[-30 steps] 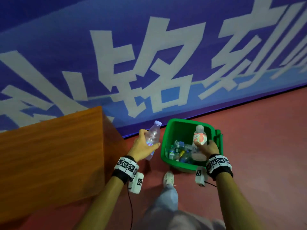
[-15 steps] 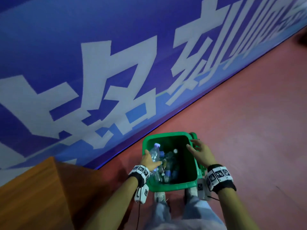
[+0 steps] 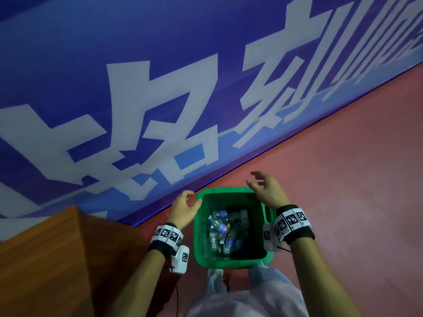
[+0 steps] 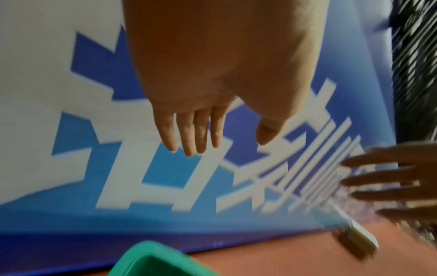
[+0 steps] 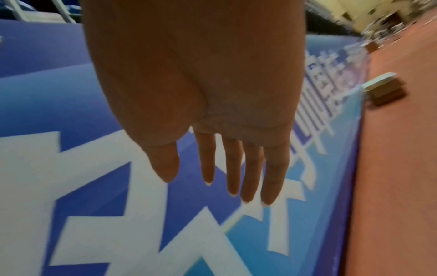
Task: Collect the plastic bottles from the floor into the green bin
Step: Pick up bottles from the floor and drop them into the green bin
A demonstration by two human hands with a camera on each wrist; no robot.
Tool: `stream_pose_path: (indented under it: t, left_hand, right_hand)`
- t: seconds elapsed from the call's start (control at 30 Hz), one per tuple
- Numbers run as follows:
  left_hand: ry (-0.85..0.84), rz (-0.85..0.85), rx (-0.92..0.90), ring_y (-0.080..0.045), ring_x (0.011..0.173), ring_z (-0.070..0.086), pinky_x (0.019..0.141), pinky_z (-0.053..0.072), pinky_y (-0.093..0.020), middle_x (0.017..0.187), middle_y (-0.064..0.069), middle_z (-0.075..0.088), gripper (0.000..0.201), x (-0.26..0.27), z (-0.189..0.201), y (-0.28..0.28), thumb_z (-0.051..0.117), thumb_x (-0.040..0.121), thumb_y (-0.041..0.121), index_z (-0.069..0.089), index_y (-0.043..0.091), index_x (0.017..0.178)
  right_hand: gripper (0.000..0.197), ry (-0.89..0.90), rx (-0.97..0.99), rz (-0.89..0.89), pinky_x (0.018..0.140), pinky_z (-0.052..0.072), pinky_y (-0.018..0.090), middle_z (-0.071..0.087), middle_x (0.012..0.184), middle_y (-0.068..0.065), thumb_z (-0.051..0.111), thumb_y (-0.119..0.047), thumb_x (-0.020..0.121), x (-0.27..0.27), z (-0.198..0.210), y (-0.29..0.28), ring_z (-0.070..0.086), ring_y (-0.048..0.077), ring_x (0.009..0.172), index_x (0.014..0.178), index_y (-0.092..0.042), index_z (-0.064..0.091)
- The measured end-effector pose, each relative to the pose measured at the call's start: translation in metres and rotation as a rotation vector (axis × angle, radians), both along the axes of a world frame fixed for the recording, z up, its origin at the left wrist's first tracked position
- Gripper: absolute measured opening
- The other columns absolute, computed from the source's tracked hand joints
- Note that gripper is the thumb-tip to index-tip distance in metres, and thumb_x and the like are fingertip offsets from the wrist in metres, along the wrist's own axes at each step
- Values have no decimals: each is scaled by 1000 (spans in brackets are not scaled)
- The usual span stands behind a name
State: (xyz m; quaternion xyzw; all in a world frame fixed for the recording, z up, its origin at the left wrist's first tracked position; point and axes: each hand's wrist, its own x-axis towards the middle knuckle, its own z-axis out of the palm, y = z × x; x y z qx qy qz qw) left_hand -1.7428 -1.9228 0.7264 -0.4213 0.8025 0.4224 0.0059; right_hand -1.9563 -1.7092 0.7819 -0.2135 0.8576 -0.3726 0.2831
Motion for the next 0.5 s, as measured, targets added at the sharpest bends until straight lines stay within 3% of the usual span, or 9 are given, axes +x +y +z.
stream_pose_path:
  t: [0.23, 0.37, 0.5]
  left_hand:
    - [355, 355, -241, -4, 109, 66, 96, 55, -32, 119, 9, 70, 28, 83, 121, 47, 72, 94, 26, 66, 19, 120]
    - [426, 594, -340, -9, 105, 67, 88, 56, -31, 116, 10, 70, 33, 145, 162, 118, 69, 90, 40, 66, 21, 118]
    - [387, 844, -398, -7, 110, 65, 97, 53, -33, 119, 13, 68, 26, 211, 183, 212, 69, 96, 31, 65, 25, 120]
  right_hand:
    - [42, 98, -194, 542, 94, 52, 32, 66, 126, 4, 68, -37, 95, 23, 64, -61, 64, 17, 113, 133, -23, 62]
    - [36, 98, -368, 751, 92, 49, 22, 68, 118, -3, 70, -36, 94, 78, 86, -63, 65, 7, 105, 128, -24, 65]
    - [32, 41, -448, 1067, 97, 51, 25, 71, 111, -5, 72, -35, 93, 159, 87, -52, 66, 3, 104, 122, -24, 67]
